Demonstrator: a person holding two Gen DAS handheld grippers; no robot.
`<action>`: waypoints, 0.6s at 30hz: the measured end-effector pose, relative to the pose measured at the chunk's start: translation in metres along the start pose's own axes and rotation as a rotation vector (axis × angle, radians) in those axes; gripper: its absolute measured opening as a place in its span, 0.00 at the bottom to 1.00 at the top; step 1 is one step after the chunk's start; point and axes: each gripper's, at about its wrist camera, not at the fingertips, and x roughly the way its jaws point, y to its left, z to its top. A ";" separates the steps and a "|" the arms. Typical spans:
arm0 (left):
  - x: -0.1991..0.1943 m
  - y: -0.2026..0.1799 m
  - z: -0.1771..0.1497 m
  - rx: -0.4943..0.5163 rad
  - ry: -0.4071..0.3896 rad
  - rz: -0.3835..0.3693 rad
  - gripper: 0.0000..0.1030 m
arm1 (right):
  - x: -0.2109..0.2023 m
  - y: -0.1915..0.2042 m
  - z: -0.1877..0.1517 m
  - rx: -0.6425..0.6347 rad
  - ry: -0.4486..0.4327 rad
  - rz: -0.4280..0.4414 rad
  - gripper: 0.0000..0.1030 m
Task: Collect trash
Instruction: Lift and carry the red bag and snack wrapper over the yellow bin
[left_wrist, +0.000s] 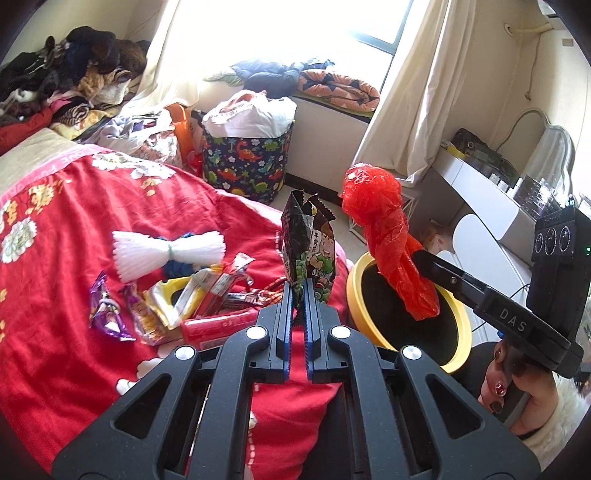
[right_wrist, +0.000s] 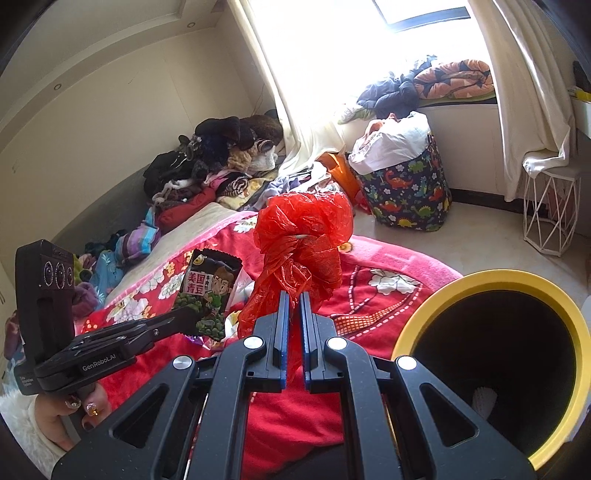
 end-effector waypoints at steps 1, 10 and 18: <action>0.001 -0.002 0.000 0.003 0.000 -0.001 0.02 | -0.001 -0.002 0.000 0.003 -0.002 -0.003 0.06; 0.006 -0.018 0.006 0.021 -0.003 -0.019 0.02 | -0.015 -0.016 0.000 0.034 -0.029 -0.028 0.06; 0.012 -0.031 0.009 0.038 -0.004 -0.032 0.02 | -0.023 -0.027 -0.001 0.055 -0.043 -0.051 0.06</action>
